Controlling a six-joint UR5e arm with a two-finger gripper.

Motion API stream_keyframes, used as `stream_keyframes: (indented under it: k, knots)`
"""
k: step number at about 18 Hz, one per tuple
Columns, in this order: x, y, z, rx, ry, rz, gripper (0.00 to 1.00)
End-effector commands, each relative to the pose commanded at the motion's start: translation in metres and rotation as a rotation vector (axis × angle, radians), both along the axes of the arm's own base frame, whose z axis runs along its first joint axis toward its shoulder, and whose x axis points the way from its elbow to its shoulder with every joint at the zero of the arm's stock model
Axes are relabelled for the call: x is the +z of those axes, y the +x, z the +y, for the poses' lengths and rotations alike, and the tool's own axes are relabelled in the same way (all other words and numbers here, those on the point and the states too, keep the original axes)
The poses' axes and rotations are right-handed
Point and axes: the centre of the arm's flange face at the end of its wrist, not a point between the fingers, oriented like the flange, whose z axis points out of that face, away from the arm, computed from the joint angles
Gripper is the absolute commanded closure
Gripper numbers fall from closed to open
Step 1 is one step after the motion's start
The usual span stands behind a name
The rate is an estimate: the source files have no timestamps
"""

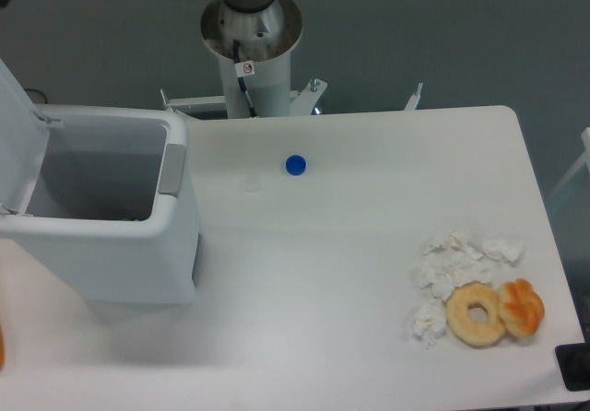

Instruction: Close the trash can

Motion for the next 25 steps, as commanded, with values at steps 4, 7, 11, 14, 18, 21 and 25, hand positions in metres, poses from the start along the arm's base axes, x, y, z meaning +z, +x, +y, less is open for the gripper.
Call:
stream_keyframes:
  k: [4,7,11,14,18,21,25]
  knots:
    - [-0.008,0.014,0.009,-0.042,-0.012,-0.004,0.00]
    - [-0.018,0.021,0.022,-0.067,-0.031,-0.010,0.00]
    - [-0.026,0.029,0.043,-0.096,-0.048,-0.015,0.00]
    - [-0.029,0.028,0.046,-0.095,-0.054,-0.016,0.00]
    - [-0.034,0.025,0.049,-0.084,-0.067,-0.008,0.00]
    - [-0.043,0.019,0.055,-0.057,-0.085,0.031,0.00]
    - [-0.046,0.007,0.056,-0.013,-0.097,0.066,0.00]
